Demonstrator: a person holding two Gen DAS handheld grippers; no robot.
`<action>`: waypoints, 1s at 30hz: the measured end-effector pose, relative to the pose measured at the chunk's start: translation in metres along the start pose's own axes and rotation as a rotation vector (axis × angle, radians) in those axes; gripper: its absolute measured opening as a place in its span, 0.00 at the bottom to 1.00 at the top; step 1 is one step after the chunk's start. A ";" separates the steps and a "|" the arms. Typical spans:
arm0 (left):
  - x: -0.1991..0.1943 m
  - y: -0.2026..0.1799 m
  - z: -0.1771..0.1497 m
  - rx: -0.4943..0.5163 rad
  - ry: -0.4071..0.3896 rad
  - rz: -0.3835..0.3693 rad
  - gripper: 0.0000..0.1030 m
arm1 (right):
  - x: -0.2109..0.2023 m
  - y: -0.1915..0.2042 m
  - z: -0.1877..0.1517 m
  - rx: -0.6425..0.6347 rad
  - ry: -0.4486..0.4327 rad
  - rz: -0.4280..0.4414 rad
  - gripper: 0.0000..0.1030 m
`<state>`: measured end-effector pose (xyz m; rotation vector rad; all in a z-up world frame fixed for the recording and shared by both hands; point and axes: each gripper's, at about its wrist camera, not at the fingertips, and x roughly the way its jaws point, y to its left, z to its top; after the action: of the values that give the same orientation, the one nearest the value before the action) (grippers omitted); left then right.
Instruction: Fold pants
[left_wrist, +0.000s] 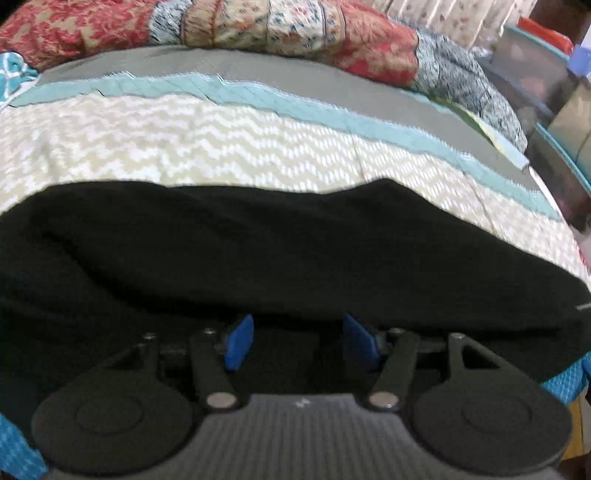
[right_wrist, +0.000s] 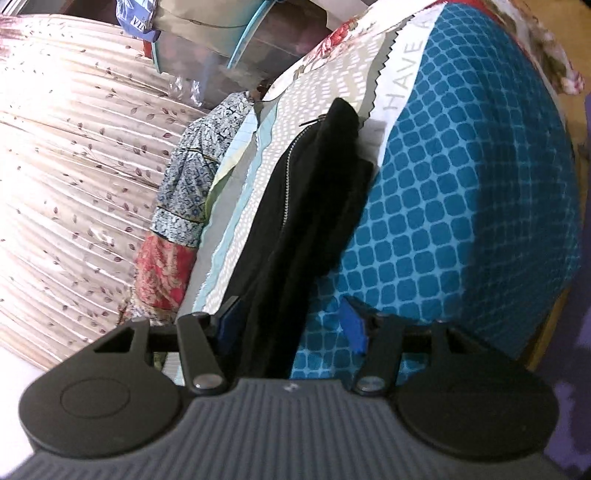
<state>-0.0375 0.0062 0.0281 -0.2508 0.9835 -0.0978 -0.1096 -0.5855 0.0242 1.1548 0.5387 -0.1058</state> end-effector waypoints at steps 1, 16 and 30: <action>0.004 -0.002 -0.001 0.003 0.012 0.008 0.55 | -0.001 -0.004 0.001 0.023 0.008 0.016 0.59; 0.015 -0.015 -0.009 0.065 0.042 0.081 0.56 | 0.027 0.007 0.050 0.110 -0.041 0.073 0.59; -0.011 -0.040 0.011 0.074 -0.018 -0.049 0.49 | 0.032 0.052 0.084 -0.152 -0.102 -0.055 0.22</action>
<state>-0.0329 -0.0284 0.0528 -0.2075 0.9543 -0.1758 -0.0339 -0.6327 0.0782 0.9810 0.4803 -0.1675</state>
